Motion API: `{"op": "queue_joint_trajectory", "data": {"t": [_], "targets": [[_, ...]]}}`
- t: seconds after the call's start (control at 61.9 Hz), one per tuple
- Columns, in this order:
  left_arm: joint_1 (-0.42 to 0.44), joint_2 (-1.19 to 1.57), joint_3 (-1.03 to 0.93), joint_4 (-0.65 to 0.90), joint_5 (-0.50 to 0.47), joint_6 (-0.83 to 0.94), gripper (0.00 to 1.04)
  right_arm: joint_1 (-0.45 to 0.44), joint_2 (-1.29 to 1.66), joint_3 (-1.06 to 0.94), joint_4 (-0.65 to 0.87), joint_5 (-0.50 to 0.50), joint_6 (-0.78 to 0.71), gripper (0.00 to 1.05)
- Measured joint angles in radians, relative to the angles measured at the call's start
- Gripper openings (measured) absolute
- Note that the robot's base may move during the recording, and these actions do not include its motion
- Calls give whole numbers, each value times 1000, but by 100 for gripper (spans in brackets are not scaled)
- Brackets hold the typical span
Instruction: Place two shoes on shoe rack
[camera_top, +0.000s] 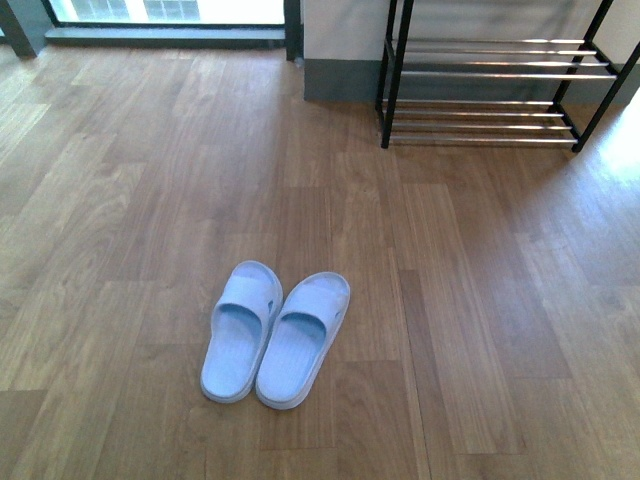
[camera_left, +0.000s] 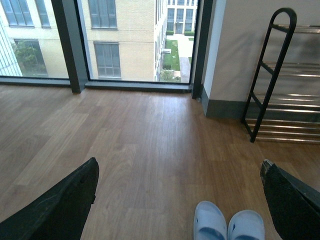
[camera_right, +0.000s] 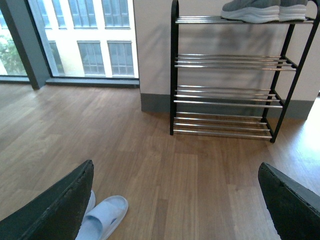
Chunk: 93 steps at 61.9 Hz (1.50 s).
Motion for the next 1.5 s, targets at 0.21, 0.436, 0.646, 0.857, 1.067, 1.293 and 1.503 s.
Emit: {"op": "queue_joint_trajectory", "data": {"t": [0.21,0.436,0.646,0.857,1.067,1.293,1.503], "targets": [[0,0,0,0,0,0,95,0,0,0,0,0,0,95],[0,0,0,0,0,0,95,0,1,0,0,1,0,95],[0,0,0,0,0,0,95,0,1,0,0,0,0,95],[0,0,0,0,0,0,95,0,1,0,0,0,0,95],[0,0,0,0,0,0,95,0,1,0,0,0,0,95],[0,0,0,0,0,0,95,0,1,0,0,0,0,95],[0,0,0,0,0,0,95,0,1,0,0,0,0,95]]}}
